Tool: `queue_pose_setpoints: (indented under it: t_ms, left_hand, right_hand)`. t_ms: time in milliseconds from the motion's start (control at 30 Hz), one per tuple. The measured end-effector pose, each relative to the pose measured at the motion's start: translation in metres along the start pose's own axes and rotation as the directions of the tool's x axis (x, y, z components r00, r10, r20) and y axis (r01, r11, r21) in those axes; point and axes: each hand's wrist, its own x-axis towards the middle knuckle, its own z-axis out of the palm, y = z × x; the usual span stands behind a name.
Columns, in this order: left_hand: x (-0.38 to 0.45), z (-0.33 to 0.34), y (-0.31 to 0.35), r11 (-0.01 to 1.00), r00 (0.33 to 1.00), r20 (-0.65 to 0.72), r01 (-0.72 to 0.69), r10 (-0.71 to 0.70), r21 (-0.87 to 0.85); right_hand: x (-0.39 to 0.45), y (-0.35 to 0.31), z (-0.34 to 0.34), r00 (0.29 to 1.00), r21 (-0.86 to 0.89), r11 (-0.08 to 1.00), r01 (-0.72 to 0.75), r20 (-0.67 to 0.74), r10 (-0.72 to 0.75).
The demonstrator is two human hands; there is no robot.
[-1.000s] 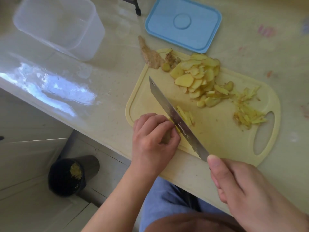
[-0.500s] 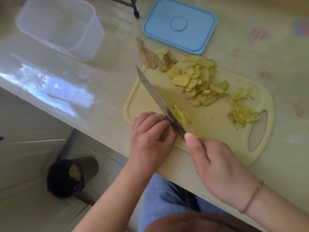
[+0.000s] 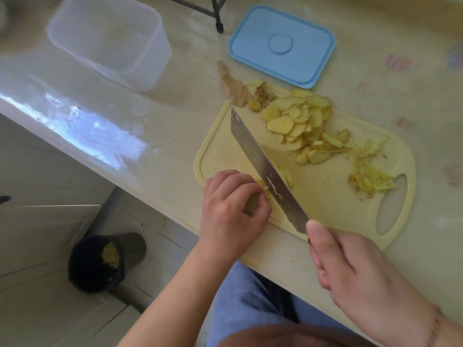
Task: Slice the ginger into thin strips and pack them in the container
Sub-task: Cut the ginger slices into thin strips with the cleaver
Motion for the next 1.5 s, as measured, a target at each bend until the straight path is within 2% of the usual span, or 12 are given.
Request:
queue_pose_setpoints:
  t_ms: [400,633,933,1133,1500]
  left_hand:
    - [0.002,-0.002,0.004,1.0,0.999,0.028,0.019,-0.018,-0.01]
    - [0.003,0.0,0.003,0.999,0.998,0.057,0.019,-0.02,0.031]
    - [0.003,0.0,0.003,0.998,0.994,0.11,-0.005,-0.001,0.057]
    - [0.004,0.0,0.003,0.997,0.996,0.092,-0.021,0.015,0.069]
    - [0.004,0.001,0.003,0.996,0.995,0.09,-0.045,0.038,0.082]
  right_hand:
    - [-0.002,-0.002,0.001,0.999,-0.041,0.999,-0.032,0.002,0.032]
    - [0.001,0.005,-0.01,0.997,0.047,0.996,-0.08,0.008,0.08]
    - [0.0,0.008,-0.01,0.993,0.039,0.994,-0.106,0.052,0.104]
    - [0.004,0.007,-0.016,0.989,0.046,0.992,-0.12,0.093,0.116]
    - [0.0,0.005,-0.016,0.995,-0.09,0.992,-0.085,0.041,0.089]
